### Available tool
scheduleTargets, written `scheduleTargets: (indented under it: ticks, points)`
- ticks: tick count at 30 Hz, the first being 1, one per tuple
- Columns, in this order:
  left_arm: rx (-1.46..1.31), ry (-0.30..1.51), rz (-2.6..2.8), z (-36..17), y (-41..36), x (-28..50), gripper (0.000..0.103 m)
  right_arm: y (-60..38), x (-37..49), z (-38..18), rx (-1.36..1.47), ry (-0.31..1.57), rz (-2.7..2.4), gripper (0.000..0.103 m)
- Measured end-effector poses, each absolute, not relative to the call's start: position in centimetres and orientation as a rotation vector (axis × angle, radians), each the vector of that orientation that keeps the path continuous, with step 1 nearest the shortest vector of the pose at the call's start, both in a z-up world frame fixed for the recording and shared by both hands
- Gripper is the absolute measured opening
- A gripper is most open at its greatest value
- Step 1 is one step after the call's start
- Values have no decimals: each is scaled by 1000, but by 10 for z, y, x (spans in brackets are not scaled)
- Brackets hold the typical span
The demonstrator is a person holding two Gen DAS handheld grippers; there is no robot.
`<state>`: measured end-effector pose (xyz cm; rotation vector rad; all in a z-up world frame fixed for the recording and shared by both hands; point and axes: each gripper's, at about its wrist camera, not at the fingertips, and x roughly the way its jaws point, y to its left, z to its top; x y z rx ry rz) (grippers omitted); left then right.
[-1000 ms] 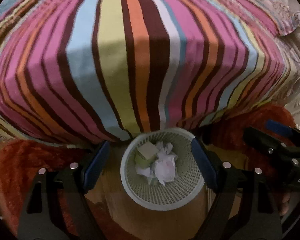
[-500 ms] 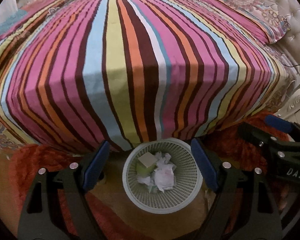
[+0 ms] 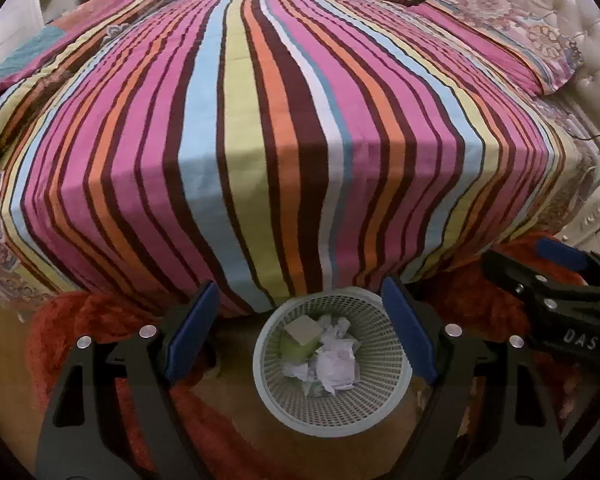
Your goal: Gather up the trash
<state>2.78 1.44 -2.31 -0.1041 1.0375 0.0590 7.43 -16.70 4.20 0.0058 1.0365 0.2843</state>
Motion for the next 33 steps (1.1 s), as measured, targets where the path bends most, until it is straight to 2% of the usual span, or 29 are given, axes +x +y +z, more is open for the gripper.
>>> scheduleTargets:
  ticks: [33]
  points:
    - [-63, 1065, 71, -30, 6, 31, 81, -162, 79, 31, -22, 1065, 291, 95]
